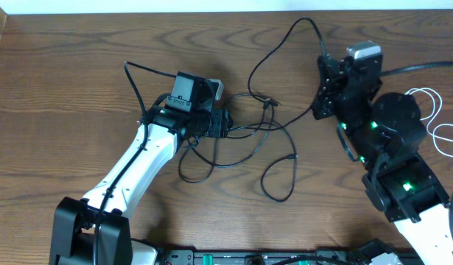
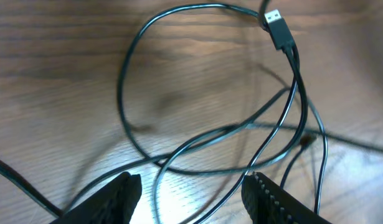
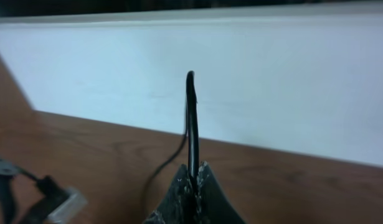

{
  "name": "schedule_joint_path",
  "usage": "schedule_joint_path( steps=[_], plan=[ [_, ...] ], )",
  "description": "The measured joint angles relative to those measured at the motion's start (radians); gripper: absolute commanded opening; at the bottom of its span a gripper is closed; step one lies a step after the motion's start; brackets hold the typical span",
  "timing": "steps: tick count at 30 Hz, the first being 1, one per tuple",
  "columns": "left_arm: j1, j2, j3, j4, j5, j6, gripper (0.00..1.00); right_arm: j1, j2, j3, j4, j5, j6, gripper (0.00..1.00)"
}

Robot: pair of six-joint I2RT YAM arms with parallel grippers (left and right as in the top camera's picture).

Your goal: Untangle cables

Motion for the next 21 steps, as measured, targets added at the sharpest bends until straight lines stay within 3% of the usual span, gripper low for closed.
schedule_joint_path(
  steps=[7,15,21],
  plan=[
    [-0.006,0.003,0.000,0.000,0.172,0.149,0.60,0.000,-0.003,0.000,-0.113,0.108,-0.057,0.01],
    [-0.103,0.043,0.000,0.002,0.230,0.328,0.64,-0.015,0.012,0.000,-0.209,0.136,0.098,0.01],
    [-0.161,0.128,0.000,0.064,0.237,0.383,0.72,-0.069,0.012,0.000,-0.254,0.088,0.181,0.01]
  ],
)
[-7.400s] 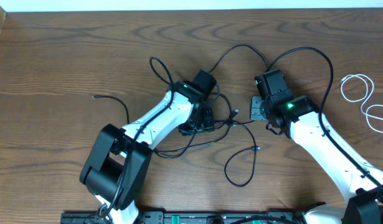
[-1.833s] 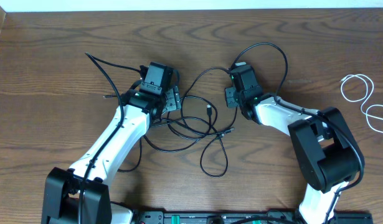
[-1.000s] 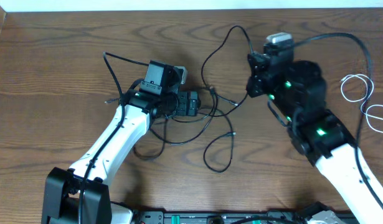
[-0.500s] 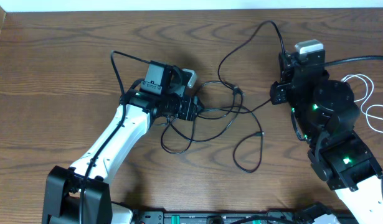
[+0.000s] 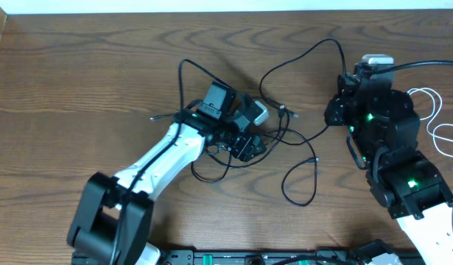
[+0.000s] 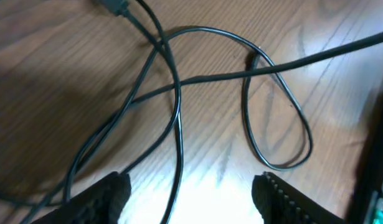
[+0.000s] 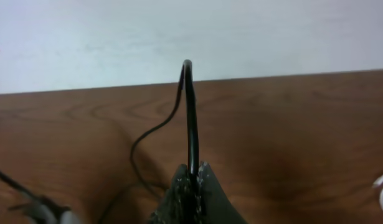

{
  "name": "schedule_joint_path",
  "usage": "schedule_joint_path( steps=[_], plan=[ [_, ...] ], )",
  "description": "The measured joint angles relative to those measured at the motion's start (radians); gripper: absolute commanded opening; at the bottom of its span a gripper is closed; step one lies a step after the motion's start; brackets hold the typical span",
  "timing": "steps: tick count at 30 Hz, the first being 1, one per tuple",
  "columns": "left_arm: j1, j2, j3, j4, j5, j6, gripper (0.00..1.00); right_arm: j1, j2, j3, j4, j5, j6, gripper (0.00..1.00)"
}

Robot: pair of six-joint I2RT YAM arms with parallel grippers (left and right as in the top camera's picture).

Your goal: Untangle cables

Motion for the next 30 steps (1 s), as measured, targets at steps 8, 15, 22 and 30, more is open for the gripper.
schedule_joint_path(
  steps=[8,15,22,30],
  plan=[
    [-0.024,0.082,0.000,0.103,0.000,0.012,0.73,-0.089,0.000,0.000,-0.018,-0.172,0.054,0.01],
    [-0.024,0.135,0.000,0.139,0.000,0.012,0.73,-0.097,0.000,0.000,-0.018,-0.229,0.066,0.01],
    [-0.025,0.179,0.000,0.171,0.000,0.012,0.73,-0.097,0.000,0.000,-0.024,-0.239,0.070,0.01],
    [-0.077,0.216,0.000,0.189,-0.014,0.015,0.73,-0.097,0.001,0.000,-0.032,-0.240,0.071,0.01]
  ],
)
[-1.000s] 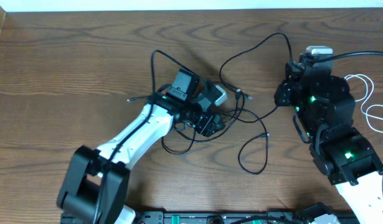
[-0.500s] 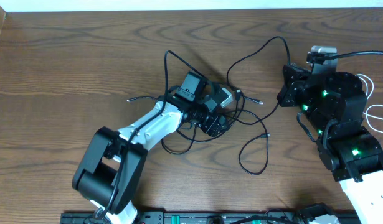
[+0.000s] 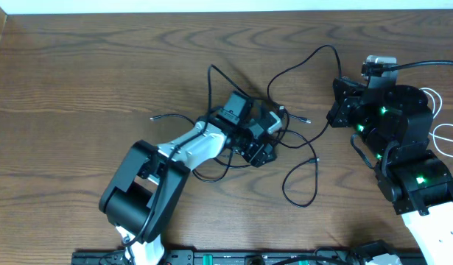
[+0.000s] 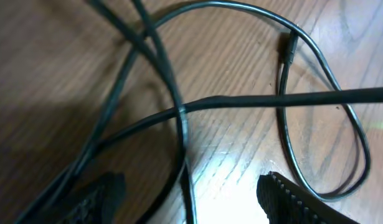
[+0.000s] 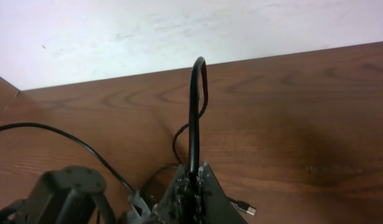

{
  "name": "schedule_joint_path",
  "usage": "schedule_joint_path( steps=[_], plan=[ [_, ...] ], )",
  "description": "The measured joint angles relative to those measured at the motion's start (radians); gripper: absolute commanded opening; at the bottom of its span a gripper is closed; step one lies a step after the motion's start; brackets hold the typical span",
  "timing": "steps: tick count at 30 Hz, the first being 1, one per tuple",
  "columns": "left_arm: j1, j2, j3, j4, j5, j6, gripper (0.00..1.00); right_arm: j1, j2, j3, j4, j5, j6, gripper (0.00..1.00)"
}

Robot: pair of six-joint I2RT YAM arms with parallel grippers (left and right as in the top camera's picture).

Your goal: Untangle cables

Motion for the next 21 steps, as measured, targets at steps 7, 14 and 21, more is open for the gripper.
schedule_joint_path(
  steps=[7,14,21],
  plan=[
    [-0.063,0.000,0.000,0.013,-0.184,0.008,0.08,0.000,0.000,0.000,0.000,0.000,0.000,0.01],
    [-0.082,-0.006,0.000,-0.023,-0.266,0.018,0.07,-0.023,0.000,0.000,-0.026,0.000,0.000,0.01],
    [-0.059,-0.190,-0.001,-0.144,-0.286,0.018,0.07,-0.107,0.000,0.000,-0.127,0.009,-0.019,0.01]
  ],
)
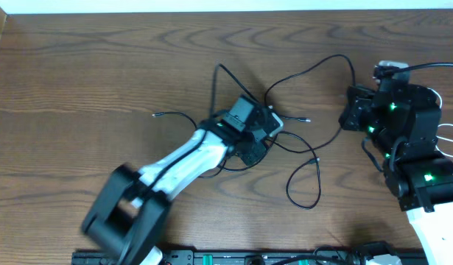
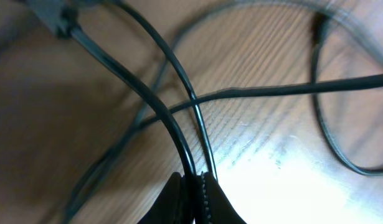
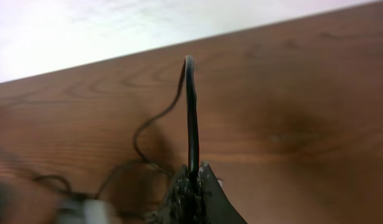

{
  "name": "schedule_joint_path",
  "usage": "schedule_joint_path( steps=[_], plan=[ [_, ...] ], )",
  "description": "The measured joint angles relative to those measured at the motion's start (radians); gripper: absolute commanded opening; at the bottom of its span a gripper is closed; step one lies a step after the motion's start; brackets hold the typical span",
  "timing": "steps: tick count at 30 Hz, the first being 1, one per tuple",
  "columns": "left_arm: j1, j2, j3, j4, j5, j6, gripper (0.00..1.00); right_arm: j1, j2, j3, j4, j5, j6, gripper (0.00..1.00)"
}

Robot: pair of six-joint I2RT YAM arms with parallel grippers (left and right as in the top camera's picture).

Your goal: Untangle cables

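A tangle of thin black cables (image 1: 303, 185) lies at the middle of the wooden table (image 1: 101, 66), with loose plug ends sticking out. My left gripper (image 1: 253, 149) is down in the tangle. In the left wrist view it (image 2: 192, 183) is shut on one black cable (image 2: 171, 121) where another crosses it. My right gripper (image 1: 350, 112) stands right of the tangle; the right wrist view shows it (image 3: 191, 173) shut on a black cable (image 3: 191, 112) that rises straight from the jaws and curves down to the table.
A white cable (image 1: 451, 136) lies in loops at the table's right edge, behind my right arm. A light wall (image 3: 116, 31) runs along the far edge of the table. A dark plug (image 2: 54, 18) lies beyond the left fingers.
My left gripper, open just over the crossing cables before, is now shut on one of them. My right gripper, still shut on its cable, stands a little farther right.
At first my left gripper hung open over the tangle left of centre while my right held a cable end. Then the tangle and both grippers stood farther right, the left still open. It stayed open low over crossing cables, and now grips one.
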Motion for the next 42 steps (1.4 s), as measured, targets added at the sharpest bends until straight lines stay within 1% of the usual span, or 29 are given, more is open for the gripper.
schedule_joint_path(
  steps=[3,7,11,12,13,15,16,17,19,20,21,22,26,31,33,35,37,42],
  plan=[
    [0.034,-0.095,0.000,-0.029,-0.016,-0.001,0.07,-0.041,0.001,0.000,-0.034,0.005,-0.006,0.01],
    [0.090,-0.107,0.000,-0.031,-0.073,-0.040,0.08,-0.061,0.001,0.000,-0.025,0.006,-0.008,0.01],
    [0.156,-0.071,0.000,-0.024,-0.162,-0.141,0.09,-0.060,-0.004,0.000,0.064,-0.037,-0.008,0.01],
    [0.173,-0.063,0.000,-0.021,-0.177,-0.169,0.12,-0.060,-0.008,-0.001,0.081,-0.048,-0.009,0.01],
    [0.195,-0.052,0.000,-0.020,-0.190,-0.199,0.16,-0.060,-0.022,-0.002,0.141,-0.087,-0.009,0.01],
    [0.224,-0.039,0.000,-0.019,-0.207,-0.240,0.17,-0.060,-0.043,-0.003,0.214,-0.132,-0.009,0.01],
    [0.237,-0.033,0.000,-0.019,-0.214,-0.261,0.23,-0.060,-0.060,-0.004,0.274,-0.167,-0.009,0.01],
    [0.253,-0.027,0.000,-0.020,-0.223,-0.282,0.31,-0.060,-0.076,-0.004,0.325,-0.198,-0.009,0.01],
    [0.269,-0.025,0.000,-0.020,-0.229,-0.309,0.42,-0.060,-0.101,-0.004,0.417,-0.254,-0.009,0.01],
    [0.275,-0.025,0.000,-0.020,-0.233,-0.317,0.54,-0.060,-0.116,-0.003,0.470,-0.282,-0.010,0.01],
    [0.278,-0.025,0.000,-0.019,-0.233,-0.328,0.63,-0.060,-0.130,-0.003,0.514,-0.306,-0.010,0.01],
    [0.280,-0.025,0.000,-0.021,-0.235,-0.337,0.65,-0.060,-0.142,-0.003,0.554,-0.325,-0.010,0.01],
    [0.280,-0.025,0.000,-0.021,-0.236,-0.364,0.67,-0.061,-0.174,-0.004,0.724,-0.369,-0.017,0.01],
    [0.280,-0.025,0.000,-0.021,-0.236,-0.367,0.68,-0.061,-0.180,-0.004,0.922,-0.391,-0.032,0.01],
    [0.280,-0.025,0.000,-0.021,-0.236,-0.368,0.69,-0.061,-0.180,-0.004,0.979,-0.393,-0.032,0.01],
    [0.280,-0.025,0.000,-0.021,-0.236,-0.367,0.73,-0.061,-0.180,-0.004,1.019,-0.392,-0.032,0.01],
    [0.280,-0.025,0.000,-0.021,-0.235,-0.369,0.73,-0.061,-0.181,-0.003,1.006,-0.388,-0.032,0.01],
    [0.280,-0.025,0.000,-0.030,-0.208,-0.371,0.79,-0.061,-0.180,0.000,0.820,-0.345,-0.034,0.01]
  ],
)
